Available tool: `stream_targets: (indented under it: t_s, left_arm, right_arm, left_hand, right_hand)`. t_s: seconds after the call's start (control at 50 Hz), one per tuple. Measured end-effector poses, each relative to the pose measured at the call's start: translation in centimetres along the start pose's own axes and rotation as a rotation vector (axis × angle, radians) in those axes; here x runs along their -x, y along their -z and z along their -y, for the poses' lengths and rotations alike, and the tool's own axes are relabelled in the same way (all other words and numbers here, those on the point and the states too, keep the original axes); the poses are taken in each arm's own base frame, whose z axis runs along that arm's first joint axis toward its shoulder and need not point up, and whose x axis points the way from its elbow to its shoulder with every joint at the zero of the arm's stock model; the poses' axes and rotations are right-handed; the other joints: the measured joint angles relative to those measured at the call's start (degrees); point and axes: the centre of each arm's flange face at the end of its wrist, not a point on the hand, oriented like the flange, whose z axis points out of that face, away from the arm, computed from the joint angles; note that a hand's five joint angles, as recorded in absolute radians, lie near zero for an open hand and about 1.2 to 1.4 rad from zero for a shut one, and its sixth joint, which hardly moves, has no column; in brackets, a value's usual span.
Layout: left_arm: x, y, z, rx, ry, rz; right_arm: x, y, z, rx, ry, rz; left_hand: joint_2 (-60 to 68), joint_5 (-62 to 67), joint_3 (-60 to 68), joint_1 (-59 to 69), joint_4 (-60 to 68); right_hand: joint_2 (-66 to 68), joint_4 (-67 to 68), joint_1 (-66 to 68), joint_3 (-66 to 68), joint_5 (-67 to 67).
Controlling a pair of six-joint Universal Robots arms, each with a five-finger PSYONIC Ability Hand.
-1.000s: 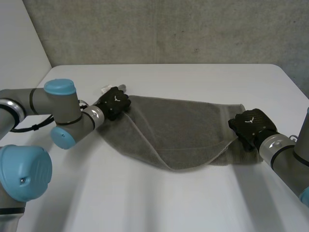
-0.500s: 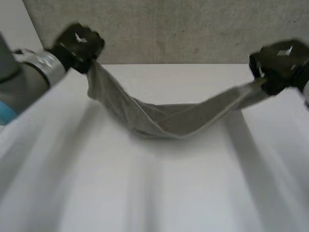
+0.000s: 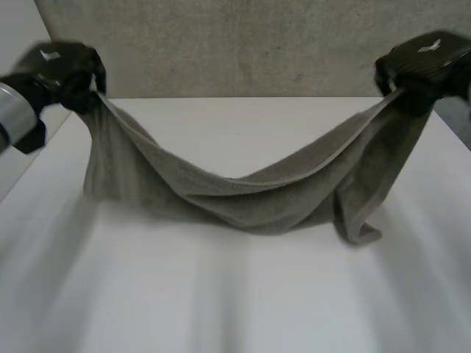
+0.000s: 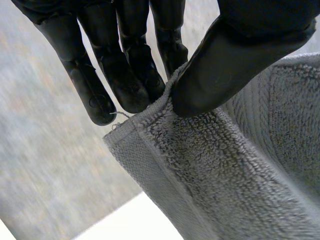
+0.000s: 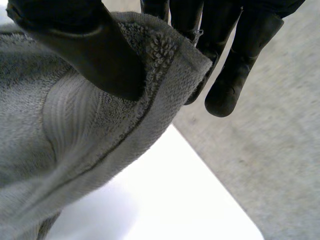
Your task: Fold the towel.
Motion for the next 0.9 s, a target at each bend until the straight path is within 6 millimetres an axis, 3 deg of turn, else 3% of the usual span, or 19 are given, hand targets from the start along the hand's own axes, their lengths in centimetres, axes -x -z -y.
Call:
stream_targets:
  t_s: [0.06,0.16,0.24,0.36,0.44,0.48,0.56,0.64,0.76,0.82,0.9]
  left_arm:
    - [0.1,-2.1,-2.6,0.044,0.017,-0.013]
    - [0.8,-5.3,-3.3,0.006,0.004,-0.014]
    - [1.6,-7.8,-0.7,-0.121,-0.036,0.007]
    - [2.8,-9.0,7.7,-0.453,-0.079,0.090]
    - [3.1,-8.6,10.4,-0.569,-0.059,0.110]
    - [3.0,-8.5,10.4,-0.570,-0.043,0.109]
    - [2.6,-8.4,7.1,-0.451,0.015,0.098]
    - [1.5,-7.1,0.6,-0.215,0.089,0.079]
    - [-0.7,-3.7,-6.6,0.037,0.169,0.028]
    - [-1.3,-1.6,-8.9,0.117,0.202,0.003]
    - [-1.6,0.7,-9.9,0.158,0.227,-0.014]
  right_arm:
    - [1.1,-2.4,-1.0,0.021,0.026,0.002]
    - [1.5,-6.0,-0.7,-0.057,0.069,-0.067]
    - [0.0,-8.2,1.6,-0.213,0.108,-0.207]
    - [-3.7,-7.6,7.4,-0.503,0.137,-0.455]
    - [-4.2,-6.9,8.3,-0.539,0.136,-0.473]
    - [-3.9,-6.9,7.7,-0.508,0.133,-0.444]
    - [-1.6,-7.6,3.8,-0.321,0.107,-0.293]
    - [2.4,-7.1,-2.1,-0.030,0.047,-0.077]
    - [6.5,-4.8,-7.5,0.204,-0.026,0.105]
    - [7.7,-3.5,-9.4,0.248,-0.056,0.157]
    - [7.8,-2.1,-11.1,0.264,-0.090,0.179]
  left_hand:
    - [0.0,0.0,0.0,0.0,0.0]
    - [0.0,0.0,0.0,0.0,0.0]
    - [0.0,0.0,0.0,0.2,0.0]
    - [0.2,0.0,0.2,0.3,0.0]
    - [0.2,0.0,0.2,0.3,0.0]
    - [0.2,0.0,0.2,0.3,0.0]
    - [0.2,0.0,0.2,0.3,0.0]
    - [0.2,0.0,0.2,0.3,0.0]
    - [0.2,0.0,0.3,0.3,0.0]
    - [0.3,0.0,0.3,0.3,0.0]
    - [0.3,0.0,0.3,0.3,0.0]
  right_hand:
    - [0.0,0.0,0.0,0.0,0.0]
    - [0.0,0.0,0.0,0.0,0.0]
    - [0.0,0.0,0.0,0.0,0.0]
    - [0.0,0.0,0.1,0.0,0.0]
    - [0.0,0.0,0.1,0.0,0.2]
    - [0.0,0.0,0.1,0.0,0.2]
    - [0.0,0.0,0.1,0.0,0.2]
    - [0.0,0.0,0.1,0.0,0.2]
    - [0.0,0.0,0.1,0.0,0.2]
    - [0.0,0.0,0.1,0.0,0.2]
    - [0.0,0.0,0.1,0.0,0.2]
